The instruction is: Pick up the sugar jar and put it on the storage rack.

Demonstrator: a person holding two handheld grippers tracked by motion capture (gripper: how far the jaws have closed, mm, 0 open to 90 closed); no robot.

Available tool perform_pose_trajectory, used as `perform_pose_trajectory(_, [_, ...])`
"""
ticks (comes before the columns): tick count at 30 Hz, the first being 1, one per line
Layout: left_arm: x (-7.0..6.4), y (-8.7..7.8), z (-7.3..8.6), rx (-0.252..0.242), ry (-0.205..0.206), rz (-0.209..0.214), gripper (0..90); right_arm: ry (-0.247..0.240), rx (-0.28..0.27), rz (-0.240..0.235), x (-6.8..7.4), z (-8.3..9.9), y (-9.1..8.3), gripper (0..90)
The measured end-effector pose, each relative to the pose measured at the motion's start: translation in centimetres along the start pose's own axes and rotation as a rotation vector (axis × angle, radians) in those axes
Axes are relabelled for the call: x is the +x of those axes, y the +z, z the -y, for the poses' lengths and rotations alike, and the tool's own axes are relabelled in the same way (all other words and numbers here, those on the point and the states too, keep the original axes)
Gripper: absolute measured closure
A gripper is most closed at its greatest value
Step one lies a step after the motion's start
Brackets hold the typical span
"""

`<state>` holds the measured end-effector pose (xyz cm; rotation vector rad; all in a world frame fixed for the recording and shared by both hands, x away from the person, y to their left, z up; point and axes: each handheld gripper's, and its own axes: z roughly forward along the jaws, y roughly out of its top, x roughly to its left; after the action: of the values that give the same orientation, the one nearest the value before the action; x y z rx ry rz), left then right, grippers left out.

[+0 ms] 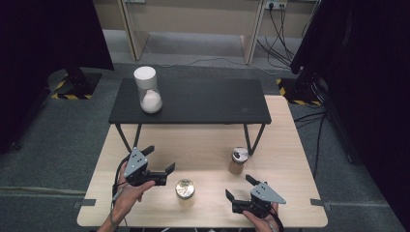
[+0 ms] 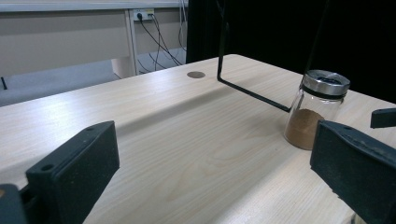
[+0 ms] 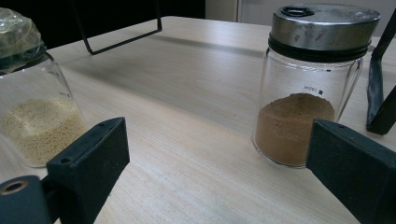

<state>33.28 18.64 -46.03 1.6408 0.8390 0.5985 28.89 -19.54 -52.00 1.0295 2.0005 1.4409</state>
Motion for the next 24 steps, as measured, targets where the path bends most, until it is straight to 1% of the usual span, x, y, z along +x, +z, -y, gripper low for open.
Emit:
perform_pose_trajectory(5, [0.0, -0.1, 0.3, -0.010, -0.005, 0.004, 0.6, 0.000, 0.000, 0.000, 0.0, 0.0, 0.0, 6.4])
perform_pose_trajectory(12, [0.1, 0.1, 1.4, 0.006, -0.013, 0.010, 0.6, -0.001, 0.001, -0.001, 0.0, 0.0, 0.0, 6.4])
perform_pose_trajectory(24, [0.4, 0.3, 3.1, 0.023, -0.038, 0.008, 0.6, -0.001, 0.006, -0.006, 0.1, 0.1, 0.0, 6.4])
